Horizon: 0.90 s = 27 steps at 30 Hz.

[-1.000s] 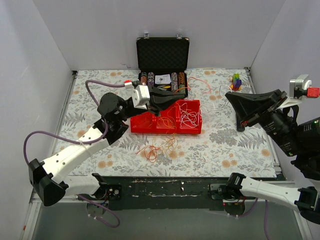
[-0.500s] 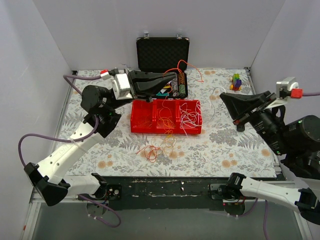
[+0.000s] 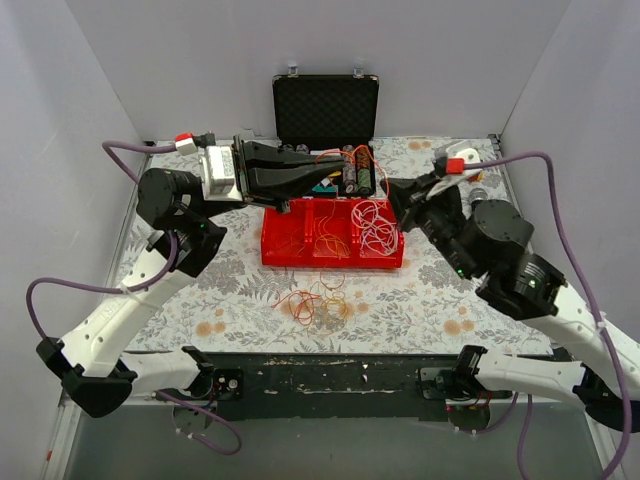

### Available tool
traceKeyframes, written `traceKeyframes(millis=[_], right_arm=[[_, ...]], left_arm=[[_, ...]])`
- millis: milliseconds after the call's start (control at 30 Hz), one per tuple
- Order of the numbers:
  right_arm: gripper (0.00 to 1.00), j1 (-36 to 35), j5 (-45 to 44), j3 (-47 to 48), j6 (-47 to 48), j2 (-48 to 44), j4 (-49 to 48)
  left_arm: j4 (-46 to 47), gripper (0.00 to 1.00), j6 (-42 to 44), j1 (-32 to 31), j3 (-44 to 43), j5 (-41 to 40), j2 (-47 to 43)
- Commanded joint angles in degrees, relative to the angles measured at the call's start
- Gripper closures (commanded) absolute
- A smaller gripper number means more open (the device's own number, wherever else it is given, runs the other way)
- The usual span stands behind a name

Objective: Untangle the cables

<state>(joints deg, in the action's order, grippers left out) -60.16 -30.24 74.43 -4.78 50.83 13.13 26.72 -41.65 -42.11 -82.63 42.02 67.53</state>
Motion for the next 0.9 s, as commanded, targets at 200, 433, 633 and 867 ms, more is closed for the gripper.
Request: traceKeyframes(millis=[200, 433, 633, 867], right_arm=[[0.99, 12.1, 8.8, -2.6, -1.2, 6.5, -10.3], [0.99, 18.8, 14.8, -7.9, -4.2, 9.5, -12.5], [0.99, 22.5, 18.1, -13.2, -6.6, 10.3, -14.8], [0.99, 26.3, 21.4, -17.7, -8.4, 12.1, -16.6]], left_arm=[[-1.2, 1.0, -1.5, 0.4, 3.1, 1.6, -4.2], [-0.1, 1.0, -1.1, 0.8, 6.8, 1.0, -5.6], [0.7, 1.0, -0.5, 1.2, 8.4, 0.4, -6.1], [1.3, 1.0, 0.3, 1.6, 9.4, 0.5, -6.4]])
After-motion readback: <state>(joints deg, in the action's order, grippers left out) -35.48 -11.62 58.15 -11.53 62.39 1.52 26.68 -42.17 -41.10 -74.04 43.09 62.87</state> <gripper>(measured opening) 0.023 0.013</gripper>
